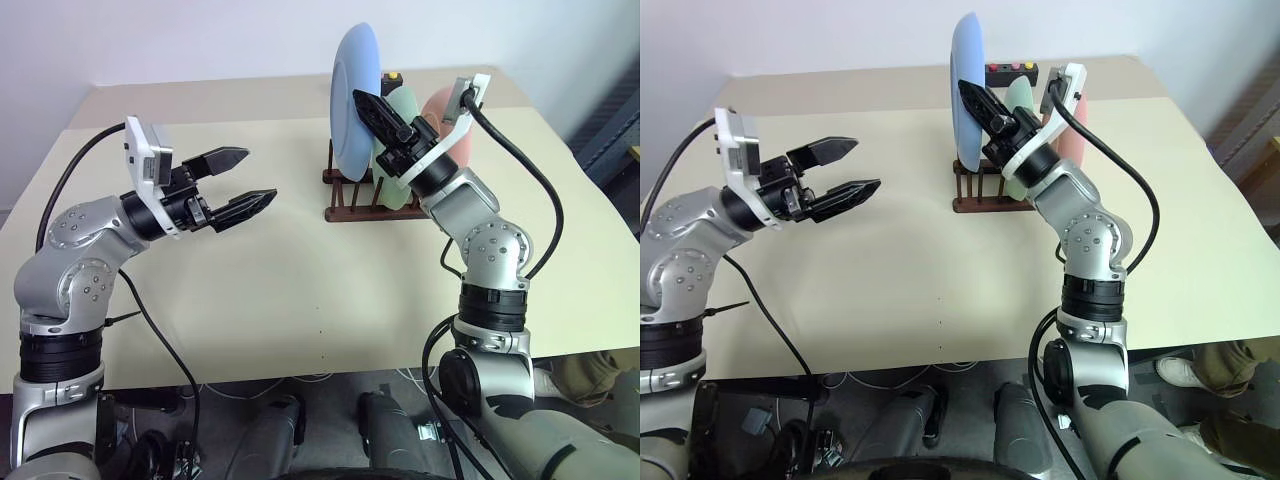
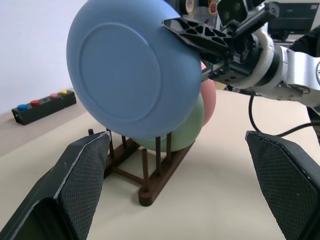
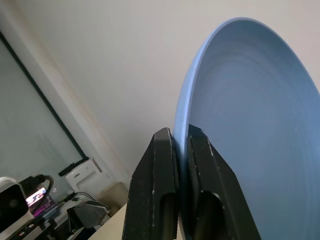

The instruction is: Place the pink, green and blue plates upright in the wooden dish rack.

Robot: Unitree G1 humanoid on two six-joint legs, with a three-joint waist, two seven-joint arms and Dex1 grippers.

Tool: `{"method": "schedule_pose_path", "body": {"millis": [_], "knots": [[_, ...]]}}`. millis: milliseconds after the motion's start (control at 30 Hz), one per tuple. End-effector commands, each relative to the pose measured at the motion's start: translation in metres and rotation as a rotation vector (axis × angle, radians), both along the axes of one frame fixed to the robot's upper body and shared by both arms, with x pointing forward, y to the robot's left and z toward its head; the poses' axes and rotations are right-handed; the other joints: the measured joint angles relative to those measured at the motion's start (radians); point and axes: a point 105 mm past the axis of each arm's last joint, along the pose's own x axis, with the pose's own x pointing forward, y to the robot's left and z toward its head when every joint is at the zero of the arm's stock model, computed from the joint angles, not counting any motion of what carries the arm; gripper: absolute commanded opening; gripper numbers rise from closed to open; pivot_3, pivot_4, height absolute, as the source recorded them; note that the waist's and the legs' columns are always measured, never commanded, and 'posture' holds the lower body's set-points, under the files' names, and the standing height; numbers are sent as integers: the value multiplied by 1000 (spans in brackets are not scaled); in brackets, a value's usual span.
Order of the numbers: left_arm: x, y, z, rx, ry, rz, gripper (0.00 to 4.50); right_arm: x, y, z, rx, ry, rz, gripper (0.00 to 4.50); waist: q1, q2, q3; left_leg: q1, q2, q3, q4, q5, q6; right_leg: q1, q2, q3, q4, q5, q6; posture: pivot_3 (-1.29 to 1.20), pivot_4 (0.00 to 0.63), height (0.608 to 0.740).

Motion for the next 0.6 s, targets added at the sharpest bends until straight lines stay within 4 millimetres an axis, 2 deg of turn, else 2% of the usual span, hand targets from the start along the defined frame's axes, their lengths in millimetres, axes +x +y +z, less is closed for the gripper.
{"method": "schedule_pose_path", "body": {"millis": [33,467,600], "knots": [[-4,1,9,11,-64,7,4445,-2,1,4,0,-36,-8,0,0,0,0,0,0,0,0,0,0,0,0,0,0,0,0,0,150,740],[-2,3,7,20,-60,23,4445,10,3,-23,-54,64,-55,0,0,0,0,0,0,0,0,0,0,0,0,0,0,0,0,0,150,740],[-1,3,5,22,-60,30,4500,11,2,-25,-57,58,-65,1333,0,0,0,0,0,0,0,0,0,0,0,0,0,0,0,0,150,740]]}}
